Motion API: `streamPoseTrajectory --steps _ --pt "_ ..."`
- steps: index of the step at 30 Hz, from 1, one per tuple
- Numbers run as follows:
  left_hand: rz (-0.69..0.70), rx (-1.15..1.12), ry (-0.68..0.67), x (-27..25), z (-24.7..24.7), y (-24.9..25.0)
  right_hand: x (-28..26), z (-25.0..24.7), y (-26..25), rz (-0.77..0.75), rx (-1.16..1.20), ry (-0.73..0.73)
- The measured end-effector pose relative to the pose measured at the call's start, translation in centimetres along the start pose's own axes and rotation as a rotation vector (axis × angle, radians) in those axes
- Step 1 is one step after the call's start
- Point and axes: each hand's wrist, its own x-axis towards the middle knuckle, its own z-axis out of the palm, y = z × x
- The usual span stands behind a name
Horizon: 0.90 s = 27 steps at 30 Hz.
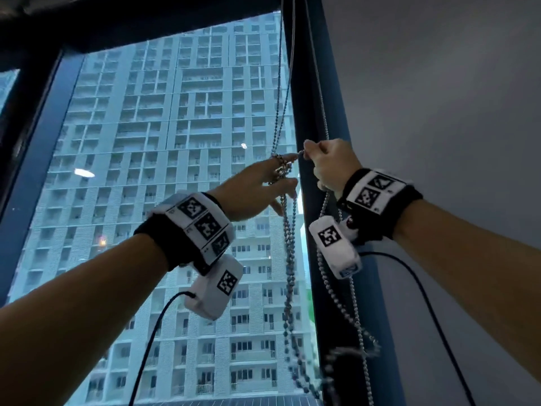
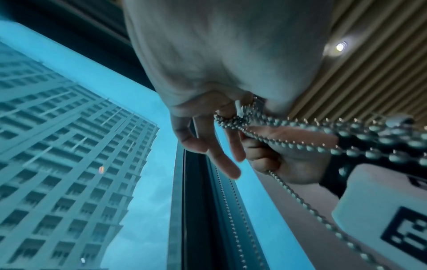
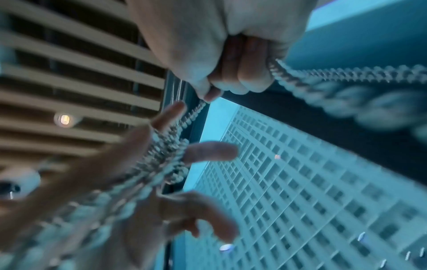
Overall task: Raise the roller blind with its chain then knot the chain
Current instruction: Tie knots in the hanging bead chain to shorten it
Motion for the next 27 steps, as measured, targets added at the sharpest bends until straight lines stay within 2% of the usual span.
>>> streamPoseTrajectory --steps 3,5,9,12,16,18,20,24,27 --pt "0.019 -0.002 0.037 -0.1 0.0 0.5 0.3 1.1 -0.3 -0.070 -0.223 -0.058" --pt "0.039 0.037 0.048 -0.4 0.1 0.6 0.4 1.5 -0.4 -0.074 -0.254 -0.030" --pt "0.015 0.167 -0.049 -1.5 0.3 -0.1 3.0 -1.0 -1.1 0.112 -0.031 0.241" --pt "-0.031 0.161 -0.029 -2.8 -0.3 -0.9 3.4 -4.4 -0.9 0.234 -0.039 0.282" --pt "-0.072 0.128 0.012 -3.5 -1.3 -1.4 0.7 -4.9 0.7 0.361 -0.227 0.076" --pt "-0.100 0.079 -0.022 -3.3 -1.4 -1.7 -1.2 -3.8 0.6 0.315 -0.335 -0.090" --pt "-0.118 -0.003 -0.069 -2.9 -1.2 -1.8 -3.3 -2.1 -0.3 0.286 -0.196 -0.204" --pt "-0.162 -0.134 -0.080 -2.1 -0.9 -0.9 -7.5 1.2 -2.7 0.382 0.253 -0.571" --pt "-0.181 -0.195 -0.084 -2.1 -1.2 -0.2 -9.0 2.4 -3.5 0.308 0.387 -0.674"
